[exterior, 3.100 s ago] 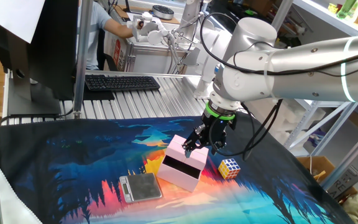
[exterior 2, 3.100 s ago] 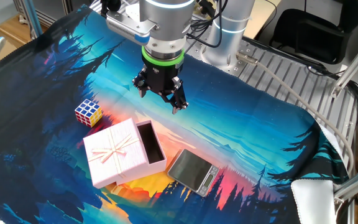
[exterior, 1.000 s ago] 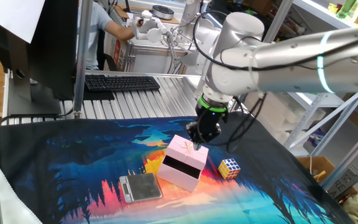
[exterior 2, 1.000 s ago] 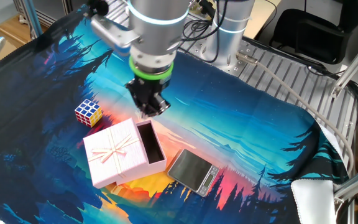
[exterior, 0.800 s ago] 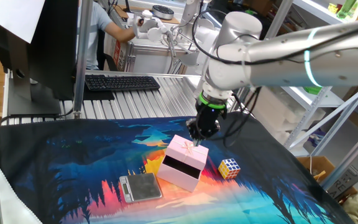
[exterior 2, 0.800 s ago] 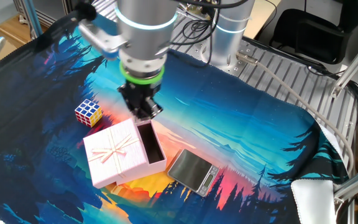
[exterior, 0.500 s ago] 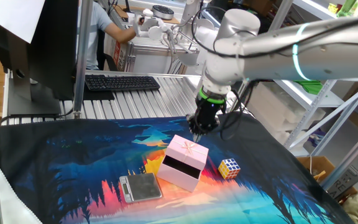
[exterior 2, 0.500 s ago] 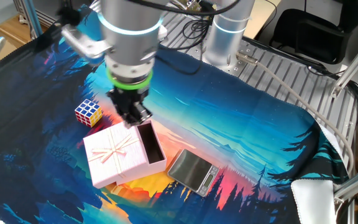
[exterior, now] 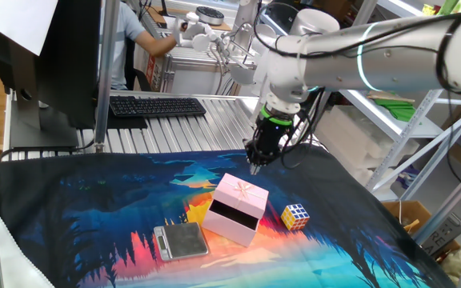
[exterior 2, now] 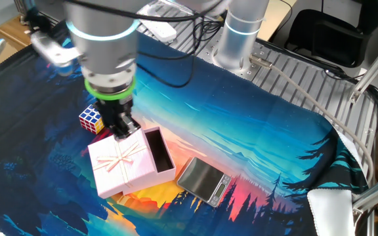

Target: Slide the outer casing onto the gift box

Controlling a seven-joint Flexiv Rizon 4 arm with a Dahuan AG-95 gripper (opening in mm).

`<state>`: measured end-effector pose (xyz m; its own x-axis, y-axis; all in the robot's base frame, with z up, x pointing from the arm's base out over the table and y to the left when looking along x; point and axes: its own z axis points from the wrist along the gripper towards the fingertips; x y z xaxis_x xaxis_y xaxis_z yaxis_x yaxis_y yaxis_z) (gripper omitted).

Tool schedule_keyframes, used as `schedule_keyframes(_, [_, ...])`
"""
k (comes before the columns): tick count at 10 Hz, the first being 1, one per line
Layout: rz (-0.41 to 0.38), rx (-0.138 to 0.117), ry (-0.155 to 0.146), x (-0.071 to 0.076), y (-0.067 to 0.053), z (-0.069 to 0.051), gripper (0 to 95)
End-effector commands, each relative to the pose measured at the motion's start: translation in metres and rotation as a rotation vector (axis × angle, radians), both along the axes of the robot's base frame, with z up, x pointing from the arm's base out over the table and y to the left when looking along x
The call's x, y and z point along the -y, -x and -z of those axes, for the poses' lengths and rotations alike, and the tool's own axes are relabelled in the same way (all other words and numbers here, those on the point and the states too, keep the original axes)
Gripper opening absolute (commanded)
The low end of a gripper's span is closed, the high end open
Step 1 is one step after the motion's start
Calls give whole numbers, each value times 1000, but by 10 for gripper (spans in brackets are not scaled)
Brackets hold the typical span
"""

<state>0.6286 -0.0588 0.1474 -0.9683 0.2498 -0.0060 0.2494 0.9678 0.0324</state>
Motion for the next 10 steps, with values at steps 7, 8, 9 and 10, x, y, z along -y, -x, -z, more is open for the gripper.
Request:
schedule_keyframes(7, [21, 7, 14, 0, 3, 9, 0])
schedule_keyframes(8, [16, 6, 12, 0, 3, 9, 0])
schedule_keyframes(9, [0, -3, 12, 0, 3, 9, 0])
schedule_keyframes(10, [-6, -4, 16, 0, 3, 9, 0])
